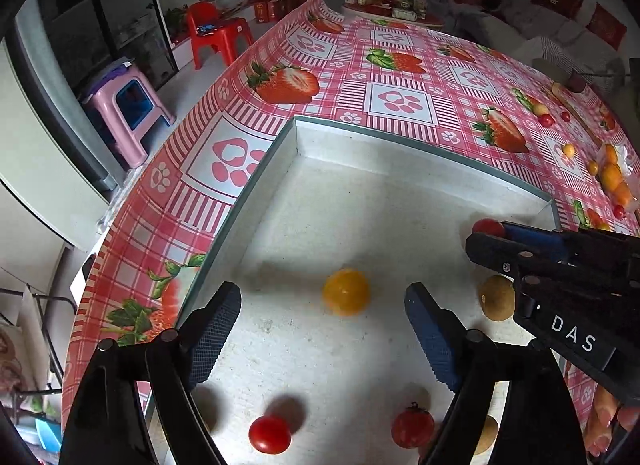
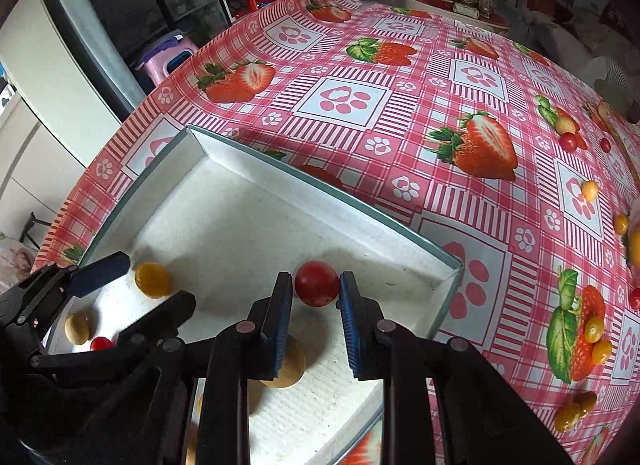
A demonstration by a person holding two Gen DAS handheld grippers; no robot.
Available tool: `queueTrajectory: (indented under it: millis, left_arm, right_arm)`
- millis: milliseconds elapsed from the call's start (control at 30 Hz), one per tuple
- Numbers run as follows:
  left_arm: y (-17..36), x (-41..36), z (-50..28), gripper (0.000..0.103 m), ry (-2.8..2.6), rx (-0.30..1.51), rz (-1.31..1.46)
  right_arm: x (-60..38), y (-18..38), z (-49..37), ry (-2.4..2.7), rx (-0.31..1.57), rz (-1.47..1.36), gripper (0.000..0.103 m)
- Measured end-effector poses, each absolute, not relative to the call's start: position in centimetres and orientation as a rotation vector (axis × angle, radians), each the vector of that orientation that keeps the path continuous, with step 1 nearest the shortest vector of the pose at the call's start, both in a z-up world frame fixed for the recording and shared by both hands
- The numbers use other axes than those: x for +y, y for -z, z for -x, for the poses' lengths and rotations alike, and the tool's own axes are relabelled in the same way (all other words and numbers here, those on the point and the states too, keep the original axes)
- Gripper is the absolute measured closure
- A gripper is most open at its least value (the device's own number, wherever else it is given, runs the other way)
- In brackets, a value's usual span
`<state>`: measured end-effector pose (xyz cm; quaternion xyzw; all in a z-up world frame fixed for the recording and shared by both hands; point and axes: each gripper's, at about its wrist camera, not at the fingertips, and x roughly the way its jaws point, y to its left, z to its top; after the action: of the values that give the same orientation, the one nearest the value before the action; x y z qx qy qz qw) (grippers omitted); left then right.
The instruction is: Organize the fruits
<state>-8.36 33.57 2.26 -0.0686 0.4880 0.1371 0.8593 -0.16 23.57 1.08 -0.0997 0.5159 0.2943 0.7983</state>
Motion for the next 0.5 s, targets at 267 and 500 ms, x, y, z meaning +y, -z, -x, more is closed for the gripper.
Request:
queueTrajectory:
  millis: [267,500]
  left_arm:
    - [-4.2,33.3,10.1,0.018,-0.27,0.984,0.151]
    - [-5.1,32.6,13.2,0.018,-0.276,0.965,0.179]
  right_arm:
    - [21.4,-4.1,1.8,-0.63,1.05,0.177,0.034]
    - [20.0,-5.3,4.3,-0.637,1.069,0.195,0.019]
